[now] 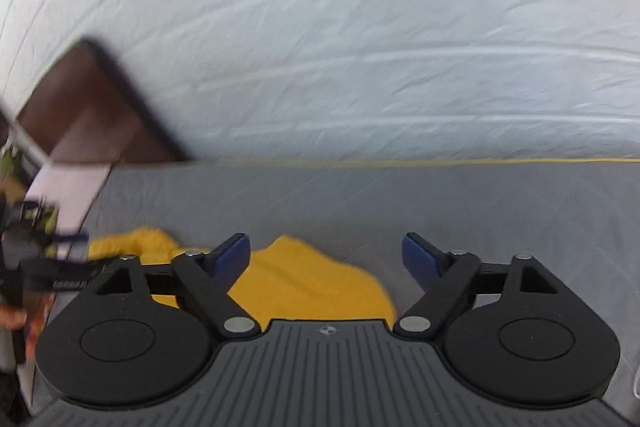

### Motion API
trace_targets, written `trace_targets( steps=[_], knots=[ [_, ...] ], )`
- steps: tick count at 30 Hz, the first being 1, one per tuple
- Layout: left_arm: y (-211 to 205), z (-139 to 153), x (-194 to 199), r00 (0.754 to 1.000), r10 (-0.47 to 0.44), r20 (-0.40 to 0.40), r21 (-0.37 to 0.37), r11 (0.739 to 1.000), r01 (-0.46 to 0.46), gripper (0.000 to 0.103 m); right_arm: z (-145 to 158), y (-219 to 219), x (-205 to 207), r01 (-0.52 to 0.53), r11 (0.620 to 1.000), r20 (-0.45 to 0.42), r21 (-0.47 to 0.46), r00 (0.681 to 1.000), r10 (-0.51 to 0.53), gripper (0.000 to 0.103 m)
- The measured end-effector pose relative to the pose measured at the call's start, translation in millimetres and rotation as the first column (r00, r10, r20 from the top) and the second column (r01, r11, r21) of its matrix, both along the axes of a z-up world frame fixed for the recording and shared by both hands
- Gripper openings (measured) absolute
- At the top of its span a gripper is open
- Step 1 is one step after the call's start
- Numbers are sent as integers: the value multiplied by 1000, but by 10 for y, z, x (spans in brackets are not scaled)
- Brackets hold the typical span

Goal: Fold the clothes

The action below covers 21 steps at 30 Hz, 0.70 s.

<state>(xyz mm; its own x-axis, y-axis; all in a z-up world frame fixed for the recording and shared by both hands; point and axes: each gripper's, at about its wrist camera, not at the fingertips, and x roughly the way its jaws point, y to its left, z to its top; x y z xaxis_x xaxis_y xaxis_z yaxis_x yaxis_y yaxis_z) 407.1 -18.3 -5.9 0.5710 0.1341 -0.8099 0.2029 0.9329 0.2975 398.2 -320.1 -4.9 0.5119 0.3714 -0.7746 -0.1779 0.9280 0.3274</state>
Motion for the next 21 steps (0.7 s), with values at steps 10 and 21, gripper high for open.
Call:
trace_targets(
  steps=[10,21],
  knots=[
    [7,-200,379,980,-131,-150,65,988,142,98,-398,386,270,-154,983,-182,-104,974,133,87],
    [-73,-251,410,994,-105,-25,177,978,108,94,-355,517,248,-177,973,-120,-150,980,160,23]
  ],
)
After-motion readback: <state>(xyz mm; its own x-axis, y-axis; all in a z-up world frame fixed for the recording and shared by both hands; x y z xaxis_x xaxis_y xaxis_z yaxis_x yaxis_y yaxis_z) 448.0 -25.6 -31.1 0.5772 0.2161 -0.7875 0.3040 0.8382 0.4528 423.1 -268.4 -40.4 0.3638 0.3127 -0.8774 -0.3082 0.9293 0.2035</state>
